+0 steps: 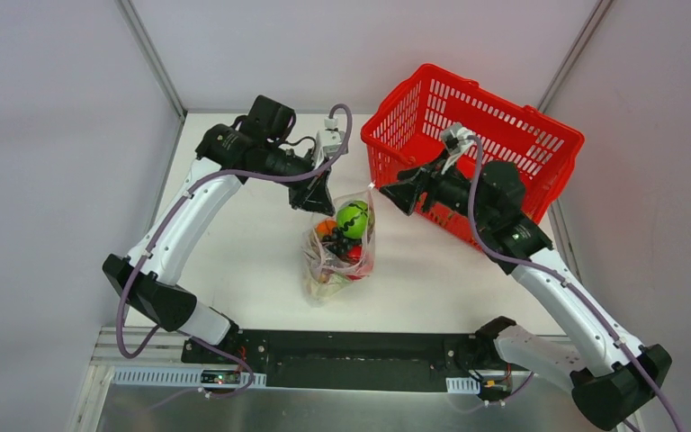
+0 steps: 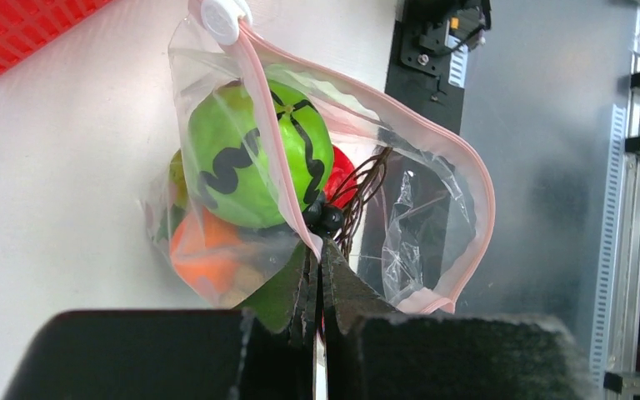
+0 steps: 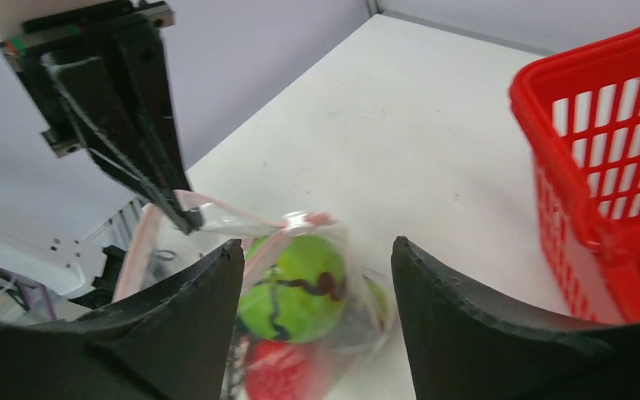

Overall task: Place the food in the zip-top bag and seal the zipper
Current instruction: Adjust the zipper food storage bag at the center of the board, then zip the zipper food storage bag at the center of the board.

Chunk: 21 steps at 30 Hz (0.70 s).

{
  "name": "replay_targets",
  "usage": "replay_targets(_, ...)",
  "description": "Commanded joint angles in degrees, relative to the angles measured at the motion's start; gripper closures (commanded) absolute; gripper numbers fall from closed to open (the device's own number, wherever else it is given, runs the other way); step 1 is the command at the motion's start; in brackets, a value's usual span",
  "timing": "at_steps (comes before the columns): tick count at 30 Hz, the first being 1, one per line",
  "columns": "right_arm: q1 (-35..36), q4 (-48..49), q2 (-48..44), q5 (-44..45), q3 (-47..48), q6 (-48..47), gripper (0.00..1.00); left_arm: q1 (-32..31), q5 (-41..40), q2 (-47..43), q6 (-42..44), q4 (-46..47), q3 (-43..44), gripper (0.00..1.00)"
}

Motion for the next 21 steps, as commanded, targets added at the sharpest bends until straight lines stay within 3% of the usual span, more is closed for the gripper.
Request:
replay_targets(1, -5.9, 0.3, -0.3, -10.0, 0.5, -10.6, 0.32, 0.0, 5.9, 0.8, 9.6, -7.8, 4.3, 1.0)
replay_targets(3, -8.7, 0.2, 0.9, -20.1, -0.6, -15.1, 0.31, 0.0, 8.6, 1.3, 14.6, -12.0, 5.6, 1.0)
replay_targets(10, -10.4, -5.0, 4.1, -41.0, -1.9, -33.4, 0.26, -0.1, 11.2, 4.4, 25.6, -26.2, 11.0, 1.0)
replay_targets(14, -10.2, -5.2, 6.6, -43.8, -0.5, -36.0, 0.26, -0.6, 12.9, 6.8, 28.3, -30.6, 13.8, 1.0)
replay_targets(21, -6.5, -4.0, 7.9, -47.5, 0.0, -36.9, 0.27, -1.2, 13.7, 7.0, 27.1, -30.3, 14.5, 1.0)
